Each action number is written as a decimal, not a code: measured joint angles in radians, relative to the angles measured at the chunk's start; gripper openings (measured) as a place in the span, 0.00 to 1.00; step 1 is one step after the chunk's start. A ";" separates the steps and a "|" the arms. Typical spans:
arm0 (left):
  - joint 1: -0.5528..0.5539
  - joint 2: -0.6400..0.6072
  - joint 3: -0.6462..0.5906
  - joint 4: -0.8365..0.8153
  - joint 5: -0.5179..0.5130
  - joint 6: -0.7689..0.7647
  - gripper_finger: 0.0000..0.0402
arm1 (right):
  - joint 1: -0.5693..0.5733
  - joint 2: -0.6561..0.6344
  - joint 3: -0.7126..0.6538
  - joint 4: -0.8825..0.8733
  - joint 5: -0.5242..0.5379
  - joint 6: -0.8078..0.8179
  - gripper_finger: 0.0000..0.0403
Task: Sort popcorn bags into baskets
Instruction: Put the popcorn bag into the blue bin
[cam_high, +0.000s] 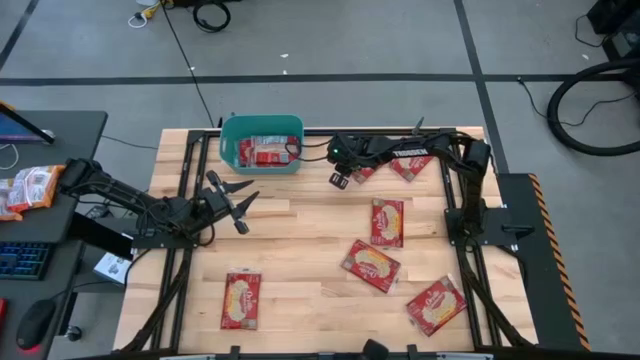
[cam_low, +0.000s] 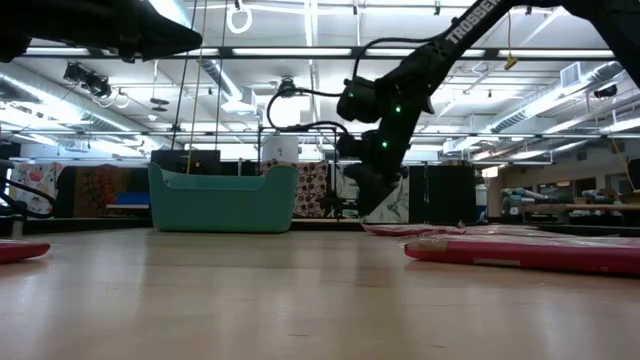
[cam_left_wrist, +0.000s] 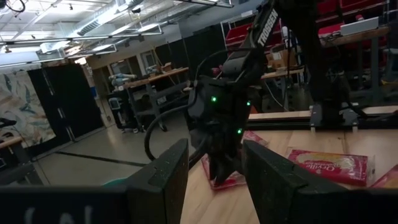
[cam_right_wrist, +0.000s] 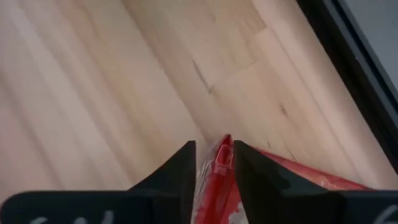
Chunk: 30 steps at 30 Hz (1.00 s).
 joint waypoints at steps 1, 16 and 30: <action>0.000 0.000 0.000 0.000 0.000 0.000 0.39 | 0.000 0.003 0.000 0.010 0.008 0.004 0.30; 0.001 0.000 0.000 -0.001 0.009 -0.001 0.39 | 0.000 0.003 -0.095 0.159 0.054 0.040 0.36; 0.001 0.000 0.000 -0.001 0.009 0.000 0.39 | 0.002 0.002 -0.172 0.203 0.070 -0.041 0.26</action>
